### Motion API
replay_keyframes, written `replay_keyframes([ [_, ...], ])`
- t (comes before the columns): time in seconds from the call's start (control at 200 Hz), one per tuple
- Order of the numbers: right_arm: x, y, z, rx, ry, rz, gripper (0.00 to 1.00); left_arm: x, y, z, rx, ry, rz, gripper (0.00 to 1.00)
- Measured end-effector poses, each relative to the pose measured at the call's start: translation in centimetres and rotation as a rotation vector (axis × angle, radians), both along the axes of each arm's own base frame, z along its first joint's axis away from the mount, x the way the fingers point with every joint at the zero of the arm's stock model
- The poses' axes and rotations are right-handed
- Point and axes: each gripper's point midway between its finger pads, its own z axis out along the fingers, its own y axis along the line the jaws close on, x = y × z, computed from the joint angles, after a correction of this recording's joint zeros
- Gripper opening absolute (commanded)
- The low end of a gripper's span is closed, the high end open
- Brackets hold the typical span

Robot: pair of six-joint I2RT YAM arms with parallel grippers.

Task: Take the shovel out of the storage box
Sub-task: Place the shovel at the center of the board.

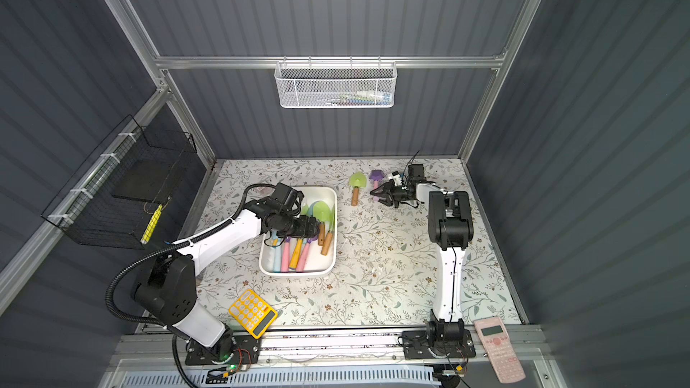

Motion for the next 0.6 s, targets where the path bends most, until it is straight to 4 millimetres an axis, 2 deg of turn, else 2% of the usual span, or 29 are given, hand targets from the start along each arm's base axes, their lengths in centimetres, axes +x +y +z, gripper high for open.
replay_keyframes([
  [0.14, -0.1, 0.0, -1.2, -0.011, 0.049, -0.009, 0.4, 0.0, 0.0, -0.1, 0.002, 0.002, 0.0, 0.88],
  [0.265, -0.8, -0.4, -2.5, -0.031, 0.116, -0.022, 0.42, 0.0, 0.1, -0.1, 0.007, -0.001, 0.003, 0.88],
  [0.32, -0.9, -0.5, -2.5, -0.034, 0.121, -0.025, 0.43, 0.0, 0.2, -0.1, 0.009, -0.002, 0.004, 0.88],
  [0.455, -0.9, -0.5, -2.1, -0.029, 0.118, -0.019, 0.61, 0.1, 0.2, -0.1, 0.011, -0.004, 0.006, 0.88],
  [0.6, -1.2, -0.9, -1.4, -0.075, 0.116, -0.033, 0.71, 0.1, 0.4, -0.2, 0.02, -0.005, 0.01, 0.88],
])
